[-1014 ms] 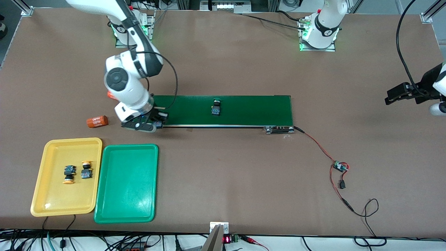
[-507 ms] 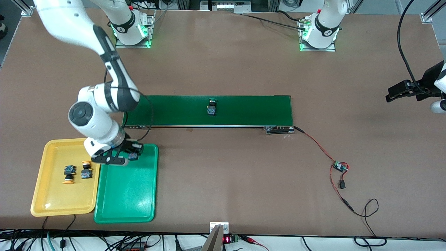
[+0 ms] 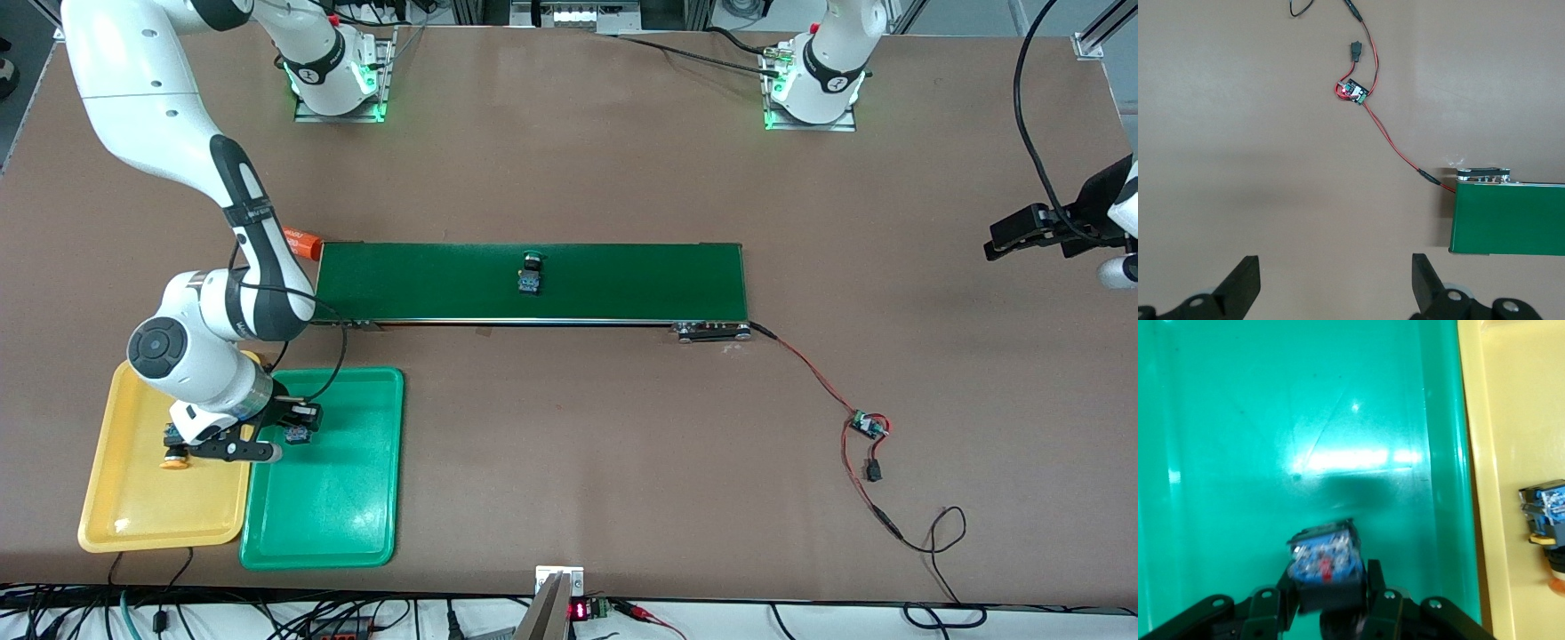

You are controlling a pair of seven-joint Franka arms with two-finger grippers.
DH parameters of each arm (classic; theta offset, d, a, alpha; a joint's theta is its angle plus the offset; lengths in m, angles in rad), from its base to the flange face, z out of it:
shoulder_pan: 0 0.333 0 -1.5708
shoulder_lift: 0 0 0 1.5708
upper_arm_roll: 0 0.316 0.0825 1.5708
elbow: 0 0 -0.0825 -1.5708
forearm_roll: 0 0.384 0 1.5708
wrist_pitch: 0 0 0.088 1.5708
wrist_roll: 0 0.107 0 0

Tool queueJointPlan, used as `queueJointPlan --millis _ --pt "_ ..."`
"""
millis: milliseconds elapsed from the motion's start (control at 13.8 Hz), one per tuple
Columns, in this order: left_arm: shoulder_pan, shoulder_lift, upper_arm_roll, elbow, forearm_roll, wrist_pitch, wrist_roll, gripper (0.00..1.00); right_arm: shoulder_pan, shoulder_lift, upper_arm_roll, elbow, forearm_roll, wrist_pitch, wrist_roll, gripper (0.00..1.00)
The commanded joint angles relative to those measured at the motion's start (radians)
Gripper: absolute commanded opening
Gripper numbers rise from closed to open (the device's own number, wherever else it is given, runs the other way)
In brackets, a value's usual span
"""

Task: Sort buttons by color to trays
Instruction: 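Carry the green-capped button into the green tray and release it, then return the right gripper to the conveyor and grasp the last button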

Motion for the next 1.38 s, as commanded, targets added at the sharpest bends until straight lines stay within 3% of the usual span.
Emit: queueJointPlan --millis 0,217,652,796,941,1303 --pt "0.0 -0.012 0.002 -0.015 0.001 -0.002 0.004 1.0 -0.004 0.009 0.015 0.023 -0.004 0.002 -0.009 0.81" --pt "0.0 -0.012 0.002 -0.015 0.001 -0.002 0.004 1.0 0.008 0.003 0.015 0.012 -0.002 -0.009 0.005 0.83" --pt "0.0 -0.012 -0.004 -0.015 0.004 -0.002 0.014 1.0 0.034 -0.262 0.093 -0.305 0.002 -0.034 0.192 0.85" --pt "0.0 -0.012 -0.004 -0.015 0.002 -0.002 0.014 1.0 0.076 -0.379 0.093 -0.444 0.002 -0.034 0.234 1.0" --pt "0.0 -0.012 -0.004 -0.015 0.002 -0.002 0.014 1.0 0.12 -0.471 0.095 -0.547 0.002 -0.034 0.331 1.0" --pt "0.0 -0.012 -0.004 -0.015 0.002 -0.002 0.014 1.0 0.316 -0.511 0.093 -0.588 0.002 -0.052 0.559 1.0"
